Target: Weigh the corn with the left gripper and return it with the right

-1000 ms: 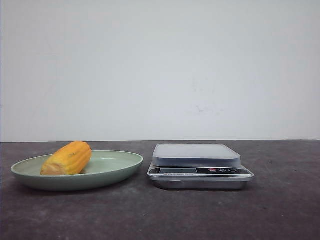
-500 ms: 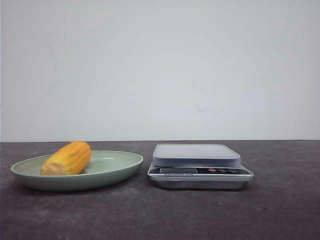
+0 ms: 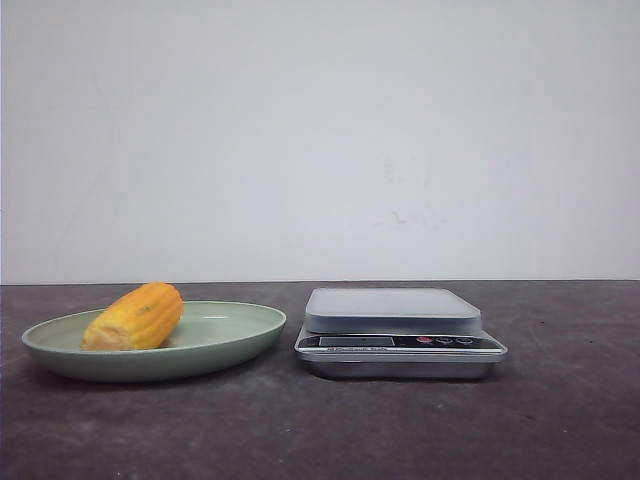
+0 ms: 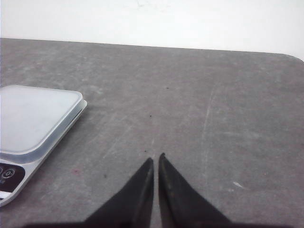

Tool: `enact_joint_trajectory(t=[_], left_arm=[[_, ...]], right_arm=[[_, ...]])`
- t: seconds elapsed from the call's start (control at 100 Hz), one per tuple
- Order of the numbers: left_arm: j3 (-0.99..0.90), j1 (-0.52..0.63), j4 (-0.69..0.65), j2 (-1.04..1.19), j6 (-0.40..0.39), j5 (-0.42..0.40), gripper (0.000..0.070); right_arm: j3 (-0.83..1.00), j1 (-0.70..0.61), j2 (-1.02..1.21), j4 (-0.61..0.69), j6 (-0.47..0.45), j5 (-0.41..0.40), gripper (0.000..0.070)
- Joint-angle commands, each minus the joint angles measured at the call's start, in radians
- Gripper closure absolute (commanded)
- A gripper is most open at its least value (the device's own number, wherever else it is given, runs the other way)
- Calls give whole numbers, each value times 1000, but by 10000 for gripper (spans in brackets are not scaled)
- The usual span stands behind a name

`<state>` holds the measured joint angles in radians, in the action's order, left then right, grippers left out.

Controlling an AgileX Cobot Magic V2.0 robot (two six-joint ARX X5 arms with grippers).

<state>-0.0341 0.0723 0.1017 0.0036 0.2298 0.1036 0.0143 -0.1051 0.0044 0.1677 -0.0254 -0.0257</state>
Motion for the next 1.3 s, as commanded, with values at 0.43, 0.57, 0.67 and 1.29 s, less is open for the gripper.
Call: enact_joint_trajectory(t=[0.43,0.57,0.67,1.29], left_arm=[[21,-1,42,-1,25,1,700],[21,-1,80,-1,16,-1,700],[21,-1,80,-1,3,-2,700],[20,-1,80,-1,-1,-2,700]], right_arm=[[-1,-1,0,-11,7,0,690],[-1,-1,0,-11,7,0,690],[-1,-1,0,-11,7,0,690],[-1,-1,0,-11,7,0,689]])
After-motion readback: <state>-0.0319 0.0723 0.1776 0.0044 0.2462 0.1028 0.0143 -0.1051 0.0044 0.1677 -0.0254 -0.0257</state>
